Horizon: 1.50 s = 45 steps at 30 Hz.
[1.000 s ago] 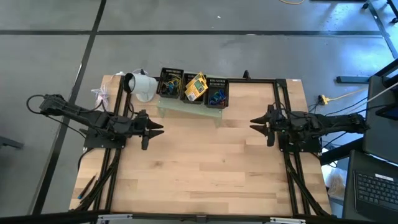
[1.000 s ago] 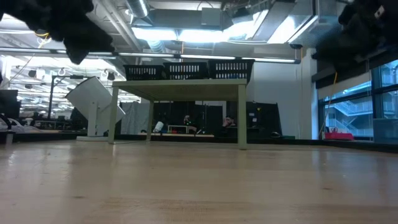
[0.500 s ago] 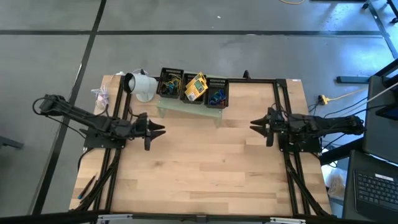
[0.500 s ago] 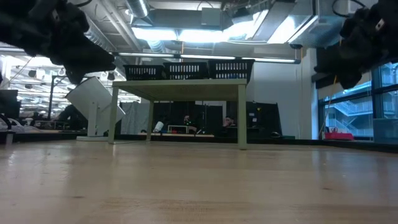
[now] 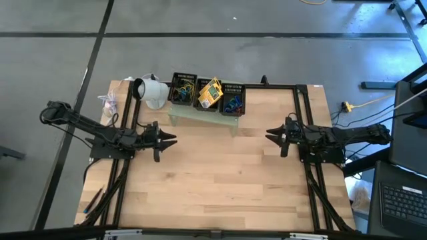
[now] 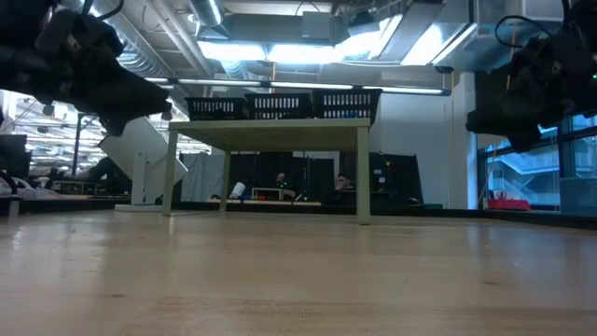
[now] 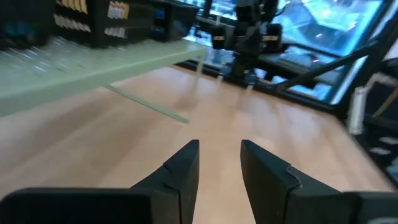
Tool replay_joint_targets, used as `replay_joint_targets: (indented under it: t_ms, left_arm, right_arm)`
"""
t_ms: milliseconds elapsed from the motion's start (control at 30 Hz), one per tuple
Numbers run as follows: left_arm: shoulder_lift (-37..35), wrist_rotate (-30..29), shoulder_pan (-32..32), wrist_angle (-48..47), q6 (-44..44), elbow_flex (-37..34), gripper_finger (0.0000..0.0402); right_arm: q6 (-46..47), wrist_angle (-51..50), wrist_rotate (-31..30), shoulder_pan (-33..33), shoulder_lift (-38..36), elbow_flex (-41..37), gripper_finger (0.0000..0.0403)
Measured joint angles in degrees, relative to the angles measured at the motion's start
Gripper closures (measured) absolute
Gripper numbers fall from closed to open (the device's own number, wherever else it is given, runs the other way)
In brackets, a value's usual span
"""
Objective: Pick & Place Office Desk Supplies
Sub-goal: Return to Home Position
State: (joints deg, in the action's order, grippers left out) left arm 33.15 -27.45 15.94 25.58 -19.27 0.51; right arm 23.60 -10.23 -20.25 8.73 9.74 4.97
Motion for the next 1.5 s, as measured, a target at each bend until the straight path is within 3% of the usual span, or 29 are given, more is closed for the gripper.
replay_joint_targets:
  t_ms: [233, 367, 733, 1100, 1500]
  left_arm:
    - [0.22, -10.79, 0.0, -0.04, 10.33, 0.0, 0.029]
    - [0.22, -17.89, 0.0, -0.07, 11.98, 0.0, 0.029]
    - [0.22, -20.47, 0.0, -0.09, 12.09, 0.0, 0.029]
    - [-0.17, -20.39, 0.09, -0.25, 12.08, 0.0, 0.029]
    - [-14.67, -18.35, 0.02, -0.33, 12.05, 0.02, 0.029]
  right_arm:
    - [-0.03, -0.12, -14.66, 0.0, -0.02, -0.02, 0.0272]
    - [-0.24, -0.14, -19.0, -0.02, 0.0, -0.02, 0.0272]
    - [-1.72, -0.23, -11.79, -0.02, 0.0, 0.0, 0.0272]
    - [-1.76, -0.22, -10.28, -0.02, -0.01, 0.0, 0.0272]
    - [-1.8, -0.14, -10.29, -0.07, -8.06, 0.07, 0.0272]
